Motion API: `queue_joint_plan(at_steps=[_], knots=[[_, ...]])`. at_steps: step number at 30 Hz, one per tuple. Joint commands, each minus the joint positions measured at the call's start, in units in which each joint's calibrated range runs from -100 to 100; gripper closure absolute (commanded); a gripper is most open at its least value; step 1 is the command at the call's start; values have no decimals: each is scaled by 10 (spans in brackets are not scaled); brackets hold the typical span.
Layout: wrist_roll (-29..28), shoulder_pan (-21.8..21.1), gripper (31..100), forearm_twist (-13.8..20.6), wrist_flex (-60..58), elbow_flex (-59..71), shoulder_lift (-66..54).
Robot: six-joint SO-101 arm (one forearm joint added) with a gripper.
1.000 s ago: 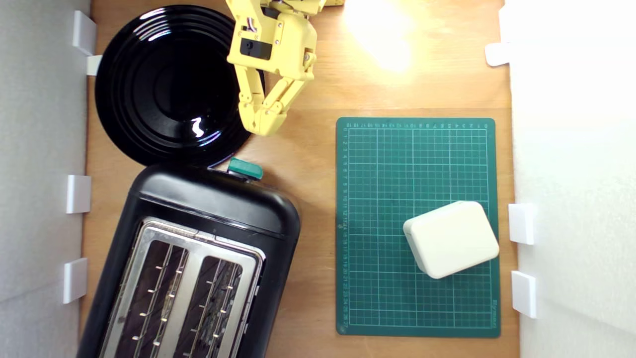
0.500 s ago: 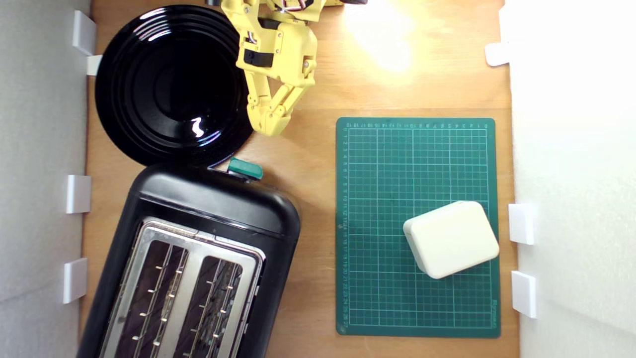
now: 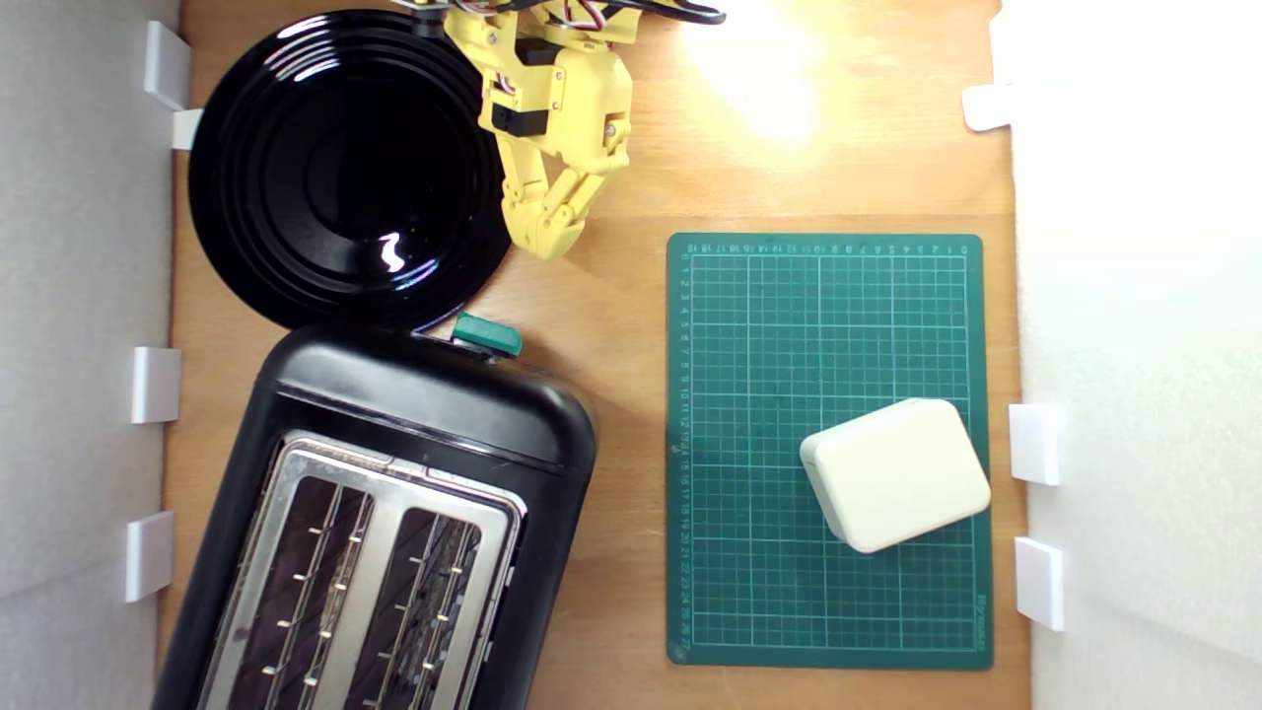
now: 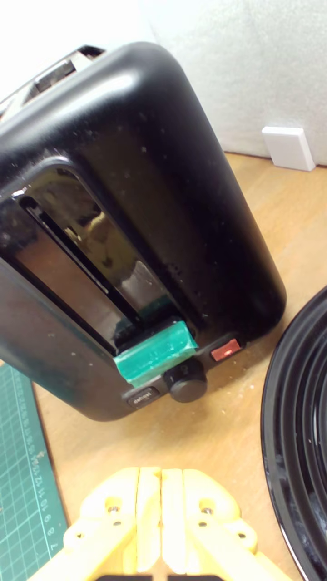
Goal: Start toaster
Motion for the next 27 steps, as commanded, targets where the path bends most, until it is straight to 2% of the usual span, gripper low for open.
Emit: queue_joint_plan(at_steps=[1, 10, 17, 27], knots=[[-2, 0, 989, -1, 22, 7, -8], [-2, 2, 989, -27, 43, 7, -8], [3, 8, 989, -66, 44, 7, -7], [-1, 8, 989, -69, 44, 7, -6]])
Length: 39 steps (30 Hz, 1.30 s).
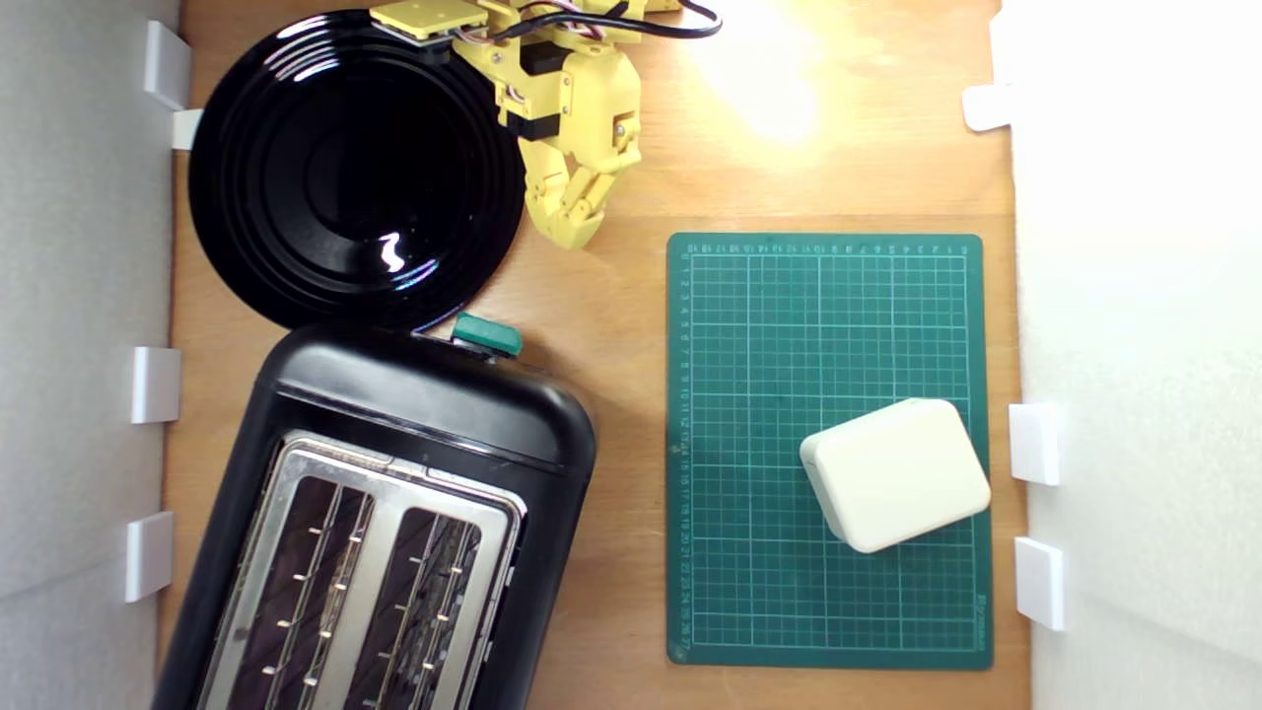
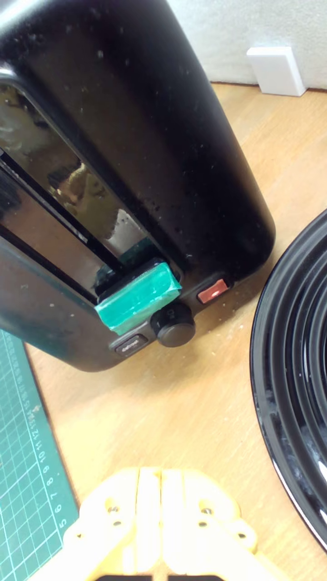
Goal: Start toaster
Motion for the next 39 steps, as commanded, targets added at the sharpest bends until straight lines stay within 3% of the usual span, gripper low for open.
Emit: queue_joint_plan(at_steps=[1, 7, 13, 39], knots=[[-2, 4, 989, -3, 2, 4, -6], [-2, 17, 989, 8, 2, 4, -5], [-1, 14, 989, -3, 1, 4, -7], [-1, -1, 989, 4, 1, 4, -3]])
